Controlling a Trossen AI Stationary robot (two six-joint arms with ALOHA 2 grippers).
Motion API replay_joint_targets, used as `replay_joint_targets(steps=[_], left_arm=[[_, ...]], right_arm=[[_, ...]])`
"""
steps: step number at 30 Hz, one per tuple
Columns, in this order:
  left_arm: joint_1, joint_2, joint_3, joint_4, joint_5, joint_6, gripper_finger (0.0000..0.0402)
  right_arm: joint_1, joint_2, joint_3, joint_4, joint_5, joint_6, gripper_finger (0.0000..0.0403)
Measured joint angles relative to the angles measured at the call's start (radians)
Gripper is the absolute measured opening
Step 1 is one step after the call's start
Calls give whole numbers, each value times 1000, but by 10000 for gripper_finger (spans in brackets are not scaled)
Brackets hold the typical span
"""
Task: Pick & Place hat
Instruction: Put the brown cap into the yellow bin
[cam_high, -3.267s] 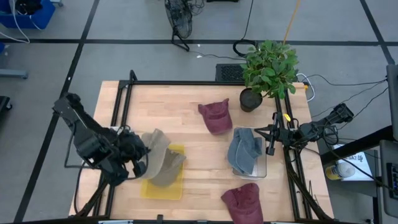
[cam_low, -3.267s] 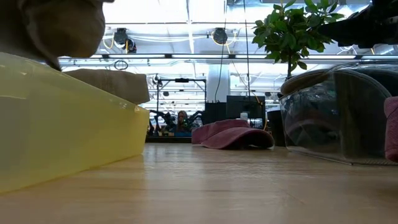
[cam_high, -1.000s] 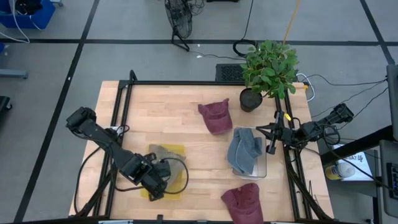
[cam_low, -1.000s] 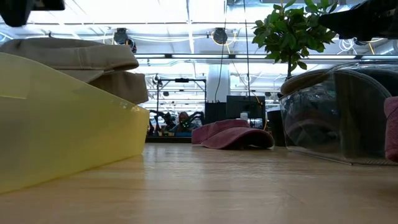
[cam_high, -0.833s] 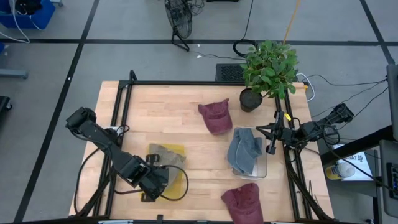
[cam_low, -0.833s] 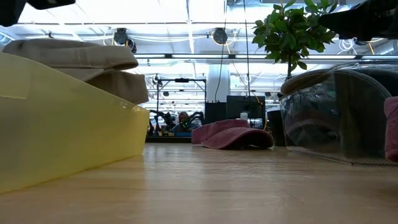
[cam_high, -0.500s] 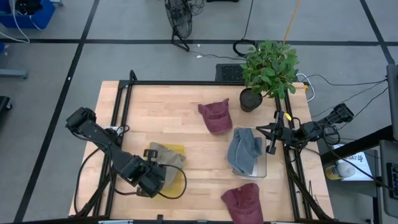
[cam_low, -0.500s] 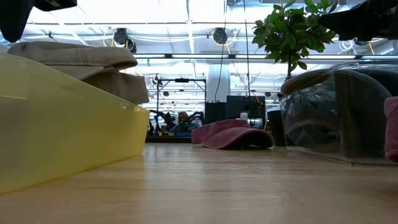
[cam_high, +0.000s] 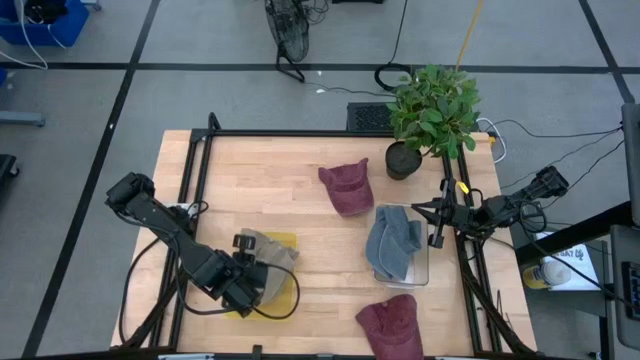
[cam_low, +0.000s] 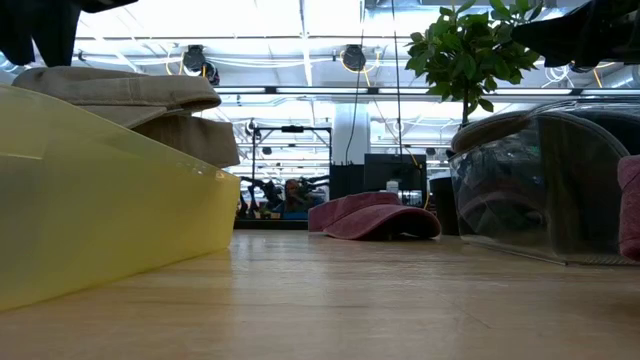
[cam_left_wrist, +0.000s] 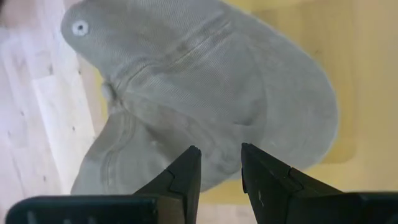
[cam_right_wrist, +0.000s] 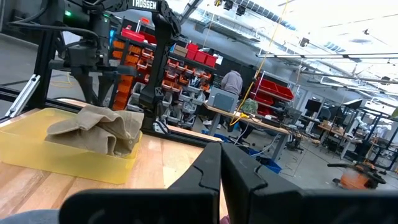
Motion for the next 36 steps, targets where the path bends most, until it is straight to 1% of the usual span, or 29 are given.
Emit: replay_joint_targets(steps=[6, 11, 19, 31, 33, 34, 36], left_arm=[[0, 0, 0, 52, 1, 0, 120], [0, 0, -6, 52, 1, -6, 120], [-9, 1, -79, 60, 2, -51, 120], [-9, 1, -134, 184, 2, -54, 119], [-8, 1, -134, 196, -4, -60, 108], [-8, 2, -134, 201, -8, -59, 94], [-8, 1, -134, 214, -12, -57, 50]], right_arm=[[0, 0, 0, -7, 0, 22, 0], [0, 0, 0, -8, 0, 22, 0], [0, 0, 0, -11, 0, 22, 0], [0, 0, 0, -11, 0, 22, 0], [0, 0, 0, -11, 0, 22, 0], [0, 0, 0, -11, 0, 22, 0], [0, 0, 0, -11, 0, 22, 0]])
